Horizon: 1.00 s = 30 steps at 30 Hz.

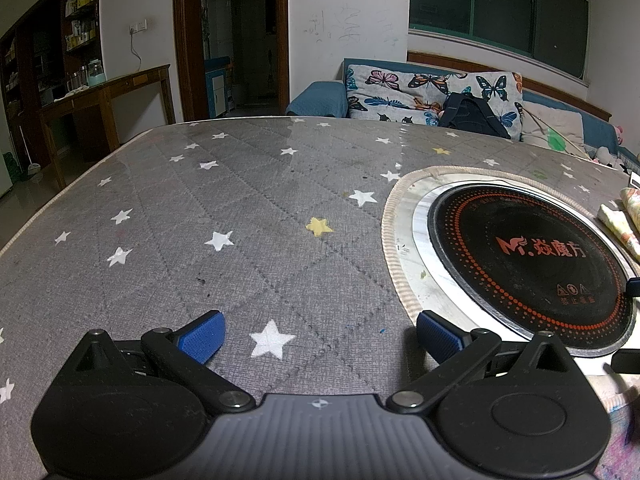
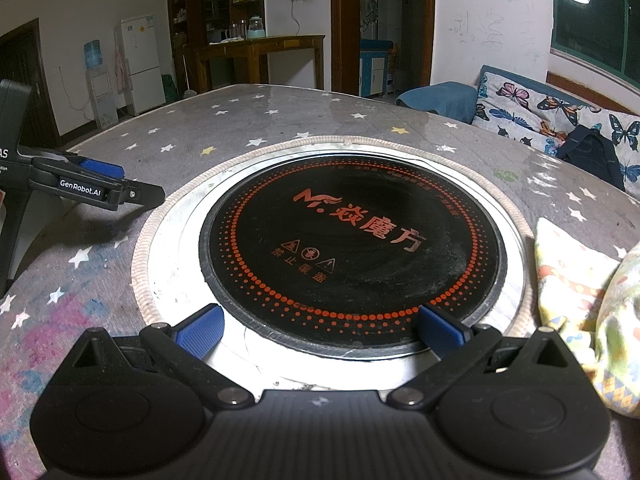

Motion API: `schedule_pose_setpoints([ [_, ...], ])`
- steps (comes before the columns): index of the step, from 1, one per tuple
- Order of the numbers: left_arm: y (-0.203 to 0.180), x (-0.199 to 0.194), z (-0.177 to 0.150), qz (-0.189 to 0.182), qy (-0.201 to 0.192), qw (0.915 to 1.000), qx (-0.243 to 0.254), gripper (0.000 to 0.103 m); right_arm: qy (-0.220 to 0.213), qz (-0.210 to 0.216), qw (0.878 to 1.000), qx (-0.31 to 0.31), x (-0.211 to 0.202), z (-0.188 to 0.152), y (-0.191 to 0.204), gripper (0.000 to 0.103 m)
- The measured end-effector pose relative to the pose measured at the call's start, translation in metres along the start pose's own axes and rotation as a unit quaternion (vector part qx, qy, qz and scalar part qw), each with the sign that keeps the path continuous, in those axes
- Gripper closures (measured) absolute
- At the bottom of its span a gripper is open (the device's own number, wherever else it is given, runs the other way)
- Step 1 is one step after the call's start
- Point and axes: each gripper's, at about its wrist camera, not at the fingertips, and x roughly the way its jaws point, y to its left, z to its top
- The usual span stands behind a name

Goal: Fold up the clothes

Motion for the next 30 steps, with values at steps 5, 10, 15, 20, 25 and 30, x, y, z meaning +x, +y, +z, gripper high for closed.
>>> schedule_pose_setpoints([
  [5, 0.0000, 0.0000, 0.0000, 0.000, 0.000, 1.0000, 0.000, 0.000, 0.000, 0.000, 1.000, 0.000, 0.0000, 0.0000, -0.0001, 0.000],
  [10, 0.0000, 0.0000, 0.0000, 0.000, 0.000, 1.0000, 0.000, 0.000, 0.000, -0.001, 1.000, -0.001, -0.0001, 0.0000, 0.0000, 0.000],
  [15, -0.0001, -0.0001, 0.0000, 0.000, 0.000, 1.0000, 0.000, 0.000, 0.000, -0.003, 1.000, -0.002, -0.0003, -0.0002, 0.0007, 0.000],
  [20, -0.0001, -0.0001, 0.0000, 0.000, 0.000, 1.0000, 0.000, 0.000, 0.000, -0.004, 1.000, -0.001, 0.0002, 0.0000, 0.0022, 0.000],
  [25, -0.0001, -0.0001, 0.0000, 0.000, 0.000, 1.0000, 0.000, 0.000, -0.001, -0.005, 1.000, -0.001, -0.0001, -0.0001, 0.0028, 0.000],
  [30, -0.0001, -0.0002, -0.0001, 0.000, 0.000, 1.0000, 0.000, 0.000, -0.001, -0.004, 1.000, 0.000, 0.0000, -0.0004, 0.0022, 0.000],
])
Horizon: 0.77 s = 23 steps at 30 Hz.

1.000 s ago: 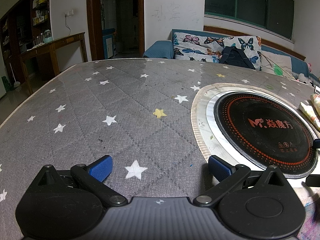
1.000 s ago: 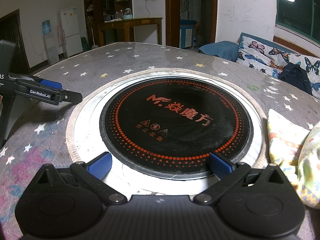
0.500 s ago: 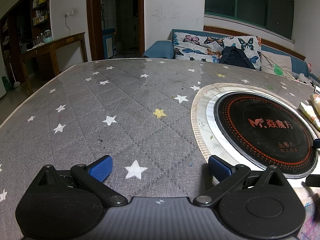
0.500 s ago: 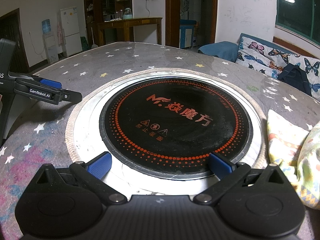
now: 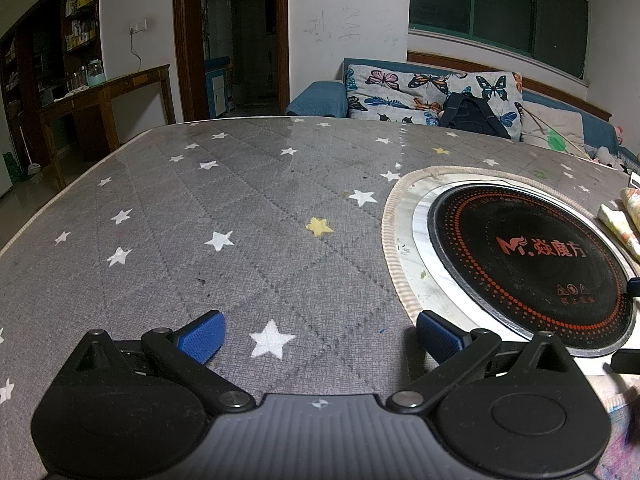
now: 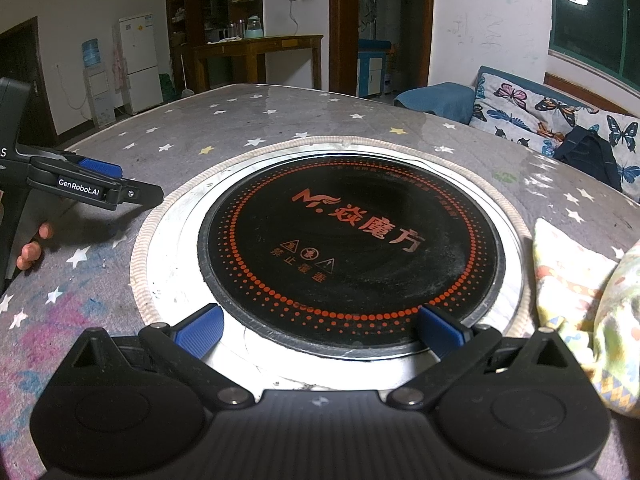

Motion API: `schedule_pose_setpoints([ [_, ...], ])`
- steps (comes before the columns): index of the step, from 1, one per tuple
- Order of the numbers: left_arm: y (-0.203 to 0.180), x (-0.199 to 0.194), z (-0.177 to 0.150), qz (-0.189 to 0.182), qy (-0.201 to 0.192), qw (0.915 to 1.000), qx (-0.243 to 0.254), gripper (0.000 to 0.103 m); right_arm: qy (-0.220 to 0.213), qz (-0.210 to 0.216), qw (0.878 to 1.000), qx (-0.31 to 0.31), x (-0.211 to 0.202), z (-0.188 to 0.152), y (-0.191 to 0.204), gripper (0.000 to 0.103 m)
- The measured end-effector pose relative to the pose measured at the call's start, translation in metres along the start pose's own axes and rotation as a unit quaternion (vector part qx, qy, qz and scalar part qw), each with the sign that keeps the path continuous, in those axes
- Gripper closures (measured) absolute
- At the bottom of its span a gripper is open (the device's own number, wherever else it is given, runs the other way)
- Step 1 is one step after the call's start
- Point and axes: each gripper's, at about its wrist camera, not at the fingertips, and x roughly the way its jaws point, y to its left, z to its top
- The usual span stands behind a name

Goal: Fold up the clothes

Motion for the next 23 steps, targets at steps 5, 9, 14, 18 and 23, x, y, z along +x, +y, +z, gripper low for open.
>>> schedule_pose_setpoints([
  [5, 0.0000, 0.0000, 0.0000, 0.000, 0.000, 1.0000, 0.000, 0.000, 0.000, 0.001, 1.000, 0.001, 0.0000, 0.0000, -0.0004, 0.000],
  [9, -0.0002, 0.0000, 0.0001, 0.000, 0.000, 1.0000, 0.000, 0.000, 0.000, 0.001, 1.000, 0.001, -0.0003, 0.0002, -0.0005, 0.000],
  [14, -0.0005, 0.0000, 0.0001, 0.000, 0.000, 1.0000, 0.000, 0.000, 0.000, 0.002, 1.000, 0.001, -0.0002, 0.0002, -0.0008, 0.000],
  [18, -0.0008, 0.0000, 0.0001, 0.000, 0.000, 1.0000, 0.000, 0.000, 0.000, 0.002, 1.000, 0.002, 0.0001, 0.0002, -0.0010, 0.000],
  [23, -0.0008, 0.0000, 0.0001, 0.000, 0.000, 1.0000, 0.000, 0.000, 0.000, 0.003, 1.000, 0.002, 0.0003, 0.0002, -0.0013, 0.000],
])
